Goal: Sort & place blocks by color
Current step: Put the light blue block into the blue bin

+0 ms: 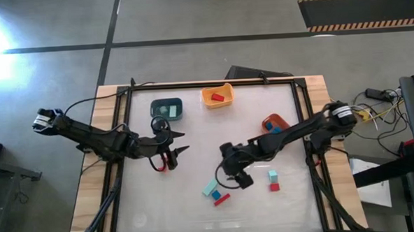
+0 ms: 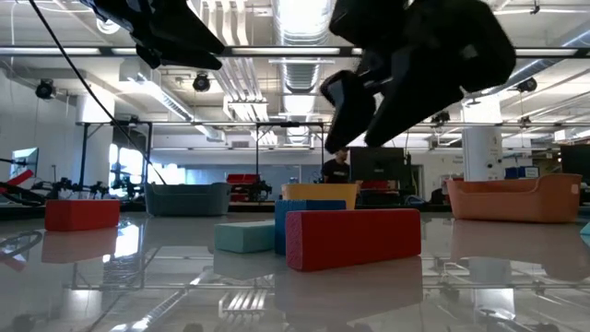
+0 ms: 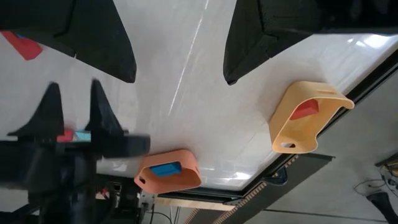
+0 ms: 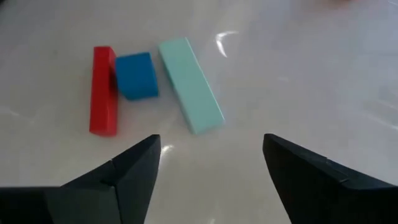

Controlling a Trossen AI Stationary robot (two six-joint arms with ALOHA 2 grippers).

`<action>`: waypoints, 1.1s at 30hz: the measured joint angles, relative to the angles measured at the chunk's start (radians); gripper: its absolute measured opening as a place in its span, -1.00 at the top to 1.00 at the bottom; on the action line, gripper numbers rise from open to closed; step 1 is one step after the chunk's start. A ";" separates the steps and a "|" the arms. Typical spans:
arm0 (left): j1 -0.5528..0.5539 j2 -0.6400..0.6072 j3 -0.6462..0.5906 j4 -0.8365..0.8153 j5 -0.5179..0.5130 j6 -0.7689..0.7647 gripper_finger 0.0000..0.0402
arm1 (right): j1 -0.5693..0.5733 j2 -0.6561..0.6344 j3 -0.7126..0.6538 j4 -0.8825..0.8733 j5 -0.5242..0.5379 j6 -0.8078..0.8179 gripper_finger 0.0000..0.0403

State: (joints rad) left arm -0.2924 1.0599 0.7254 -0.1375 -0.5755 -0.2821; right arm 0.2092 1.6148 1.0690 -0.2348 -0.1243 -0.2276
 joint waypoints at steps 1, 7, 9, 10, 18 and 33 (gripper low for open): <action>0.000 0.000 0.000 0.000 0.000 0.000 -0.13 | -0.006 0.018 0.008 0.015 -0.029 -0.009 -0.36; 0.000 0.000 0.000 0.000 0.000 0.004 -0.13 | -0.033 0.140 0.072 0.059 -0.134 -0.086 -0.33; 0.000 0.000 0.000 0.000 0.000 0.004 -0.13 | -0.044 0.182 0.101 0.060 -0.190 -0.110 -0.33; 0.000 0.000 0.000 0.000 0.001 0.004 -0.13 | -0.050 0.200 0.114 0.061 -0.220 -0.122 -0.33; 0.000 0.000 0.000 -0.001 0.001 0.006 -0.13 | -0.105 0.314 0.183 0.058 -0.358 -0.153 -0.32; 0.002 0.000 0.000 -0.001 -0.004 0.009 -0.13 | -0.111 0.381 0.213 0.071 -0.344 -0.168 -0.01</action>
State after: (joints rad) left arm -0.2901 1.0599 0.7254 -0.1383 -0.5792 -0.2729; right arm 0.0978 1.9961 1.2819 -0.1638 -0.4683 -0.3952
